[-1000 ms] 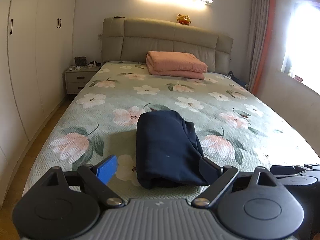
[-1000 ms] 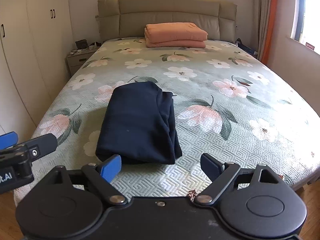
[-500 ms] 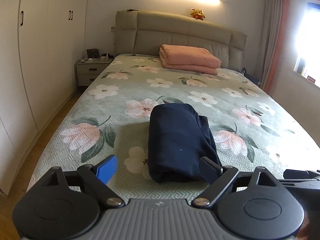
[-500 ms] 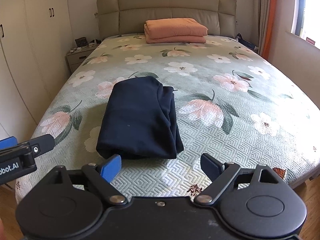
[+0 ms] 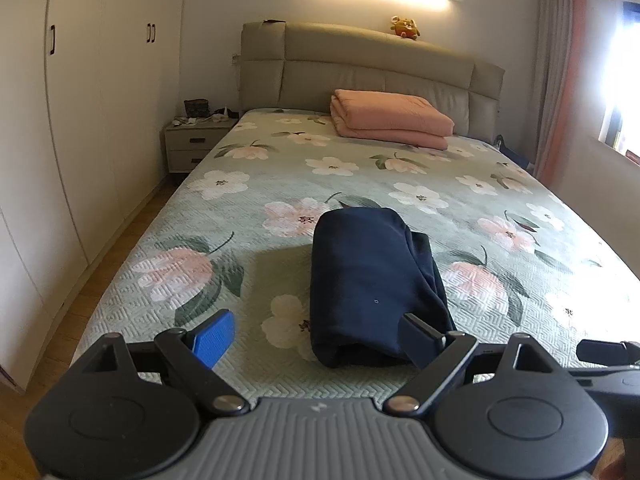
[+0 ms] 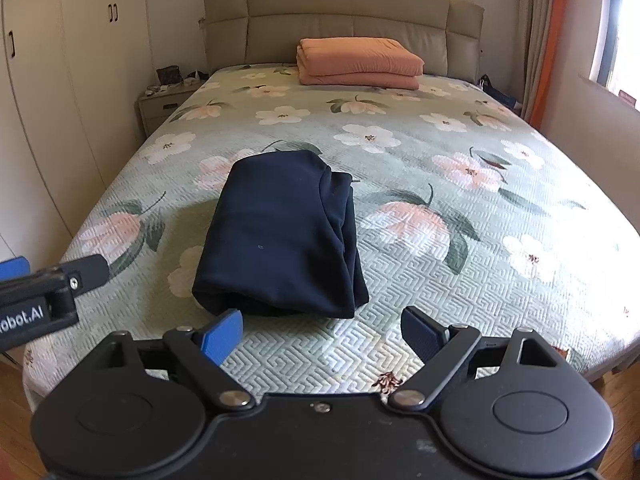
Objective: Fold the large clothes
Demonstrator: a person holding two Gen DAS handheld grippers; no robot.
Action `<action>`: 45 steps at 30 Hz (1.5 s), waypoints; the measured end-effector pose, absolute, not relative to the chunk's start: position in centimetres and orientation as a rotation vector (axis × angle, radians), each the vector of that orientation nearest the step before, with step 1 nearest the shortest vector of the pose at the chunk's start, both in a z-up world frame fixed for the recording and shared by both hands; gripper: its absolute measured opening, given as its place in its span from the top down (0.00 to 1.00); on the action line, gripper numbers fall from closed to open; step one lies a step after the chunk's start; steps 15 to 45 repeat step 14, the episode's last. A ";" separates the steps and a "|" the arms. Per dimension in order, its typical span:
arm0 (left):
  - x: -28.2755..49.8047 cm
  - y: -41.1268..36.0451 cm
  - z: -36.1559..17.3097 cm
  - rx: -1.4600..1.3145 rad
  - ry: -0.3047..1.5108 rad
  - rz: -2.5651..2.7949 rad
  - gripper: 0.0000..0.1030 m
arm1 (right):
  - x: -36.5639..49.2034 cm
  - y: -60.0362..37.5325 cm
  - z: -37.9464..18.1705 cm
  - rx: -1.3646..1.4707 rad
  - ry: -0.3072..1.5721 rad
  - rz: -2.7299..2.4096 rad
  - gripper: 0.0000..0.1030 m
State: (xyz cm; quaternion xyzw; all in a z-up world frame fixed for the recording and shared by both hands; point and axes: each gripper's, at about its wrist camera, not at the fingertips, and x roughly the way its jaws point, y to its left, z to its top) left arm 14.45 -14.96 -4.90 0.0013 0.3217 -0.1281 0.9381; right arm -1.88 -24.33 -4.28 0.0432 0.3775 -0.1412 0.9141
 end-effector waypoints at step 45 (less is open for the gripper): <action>14.4 -13.8 -4.4 -0.024 0.603 -0.221 0.13 | -1.8 -25.1 -4.5 0.120 0.795 -0.265 0.01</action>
